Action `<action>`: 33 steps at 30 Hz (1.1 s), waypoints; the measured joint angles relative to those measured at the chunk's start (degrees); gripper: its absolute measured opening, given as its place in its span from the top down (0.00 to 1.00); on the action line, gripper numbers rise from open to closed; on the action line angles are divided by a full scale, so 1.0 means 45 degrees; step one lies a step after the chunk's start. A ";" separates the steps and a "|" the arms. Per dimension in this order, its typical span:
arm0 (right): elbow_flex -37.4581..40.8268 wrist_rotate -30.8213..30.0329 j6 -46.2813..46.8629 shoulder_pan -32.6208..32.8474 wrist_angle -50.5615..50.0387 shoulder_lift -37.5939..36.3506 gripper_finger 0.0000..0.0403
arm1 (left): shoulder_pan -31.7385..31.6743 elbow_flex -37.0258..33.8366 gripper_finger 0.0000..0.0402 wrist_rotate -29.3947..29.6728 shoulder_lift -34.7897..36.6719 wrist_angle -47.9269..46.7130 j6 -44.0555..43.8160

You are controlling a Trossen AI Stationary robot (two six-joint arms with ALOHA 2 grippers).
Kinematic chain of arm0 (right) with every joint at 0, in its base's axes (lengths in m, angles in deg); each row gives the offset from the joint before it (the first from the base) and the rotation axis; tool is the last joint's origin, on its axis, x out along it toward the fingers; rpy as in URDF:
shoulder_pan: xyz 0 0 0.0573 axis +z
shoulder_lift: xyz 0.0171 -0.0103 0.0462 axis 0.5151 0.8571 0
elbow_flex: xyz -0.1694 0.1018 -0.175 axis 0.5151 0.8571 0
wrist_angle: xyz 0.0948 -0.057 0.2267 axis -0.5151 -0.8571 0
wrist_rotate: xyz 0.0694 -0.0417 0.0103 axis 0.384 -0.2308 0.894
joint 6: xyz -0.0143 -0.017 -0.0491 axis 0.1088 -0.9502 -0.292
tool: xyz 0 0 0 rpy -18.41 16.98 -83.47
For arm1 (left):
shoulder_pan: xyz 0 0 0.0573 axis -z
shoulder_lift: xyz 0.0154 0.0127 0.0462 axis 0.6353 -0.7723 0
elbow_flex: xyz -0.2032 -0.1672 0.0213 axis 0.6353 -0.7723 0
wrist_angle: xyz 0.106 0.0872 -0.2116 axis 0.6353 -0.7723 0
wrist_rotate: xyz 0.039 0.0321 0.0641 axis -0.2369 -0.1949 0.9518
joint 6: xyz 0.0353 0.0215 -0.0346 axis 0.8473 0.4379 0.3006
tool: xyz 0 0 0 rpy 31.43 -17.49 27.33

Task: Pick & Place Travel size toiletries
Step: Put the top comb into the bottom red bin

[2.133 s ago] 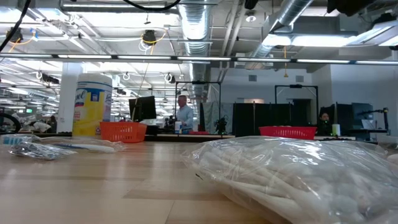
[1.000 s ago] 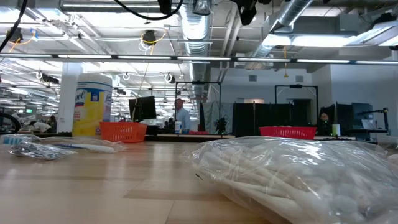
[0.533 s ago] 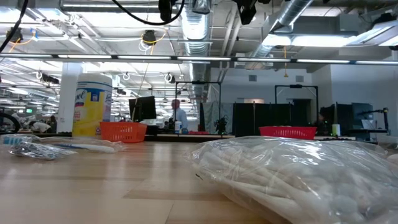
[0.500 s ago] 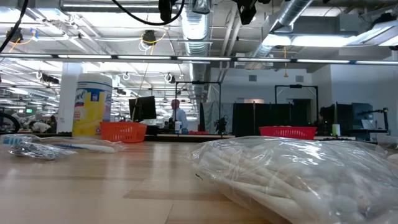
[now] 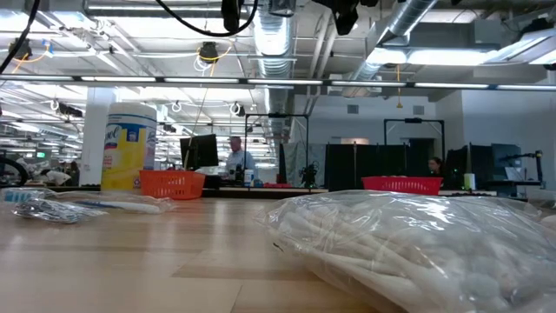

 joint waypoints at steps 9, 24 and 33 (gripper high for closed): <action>0.0000 0.0000 -0.0073 -0.0005 -0.0037 0.0000 0.59 | 0.0000 0.0000 0.99 -0.0282 0.0000 -0.0172 -0.0883; -0.0010 -0.0005 -0.0077 -0.0561 -0.1917 -0.1476 0.45 | 0.0251 0.0015 0.99 0.0697 0.0863 -0.3219 -0.2515; -0.0010 -0.0005 -0.0068 -0.0954 -0.3045 -0.2346 0.45 | 0.0398 0.0015 0.99 0.1408 0.1073 -0.4992 -0.4555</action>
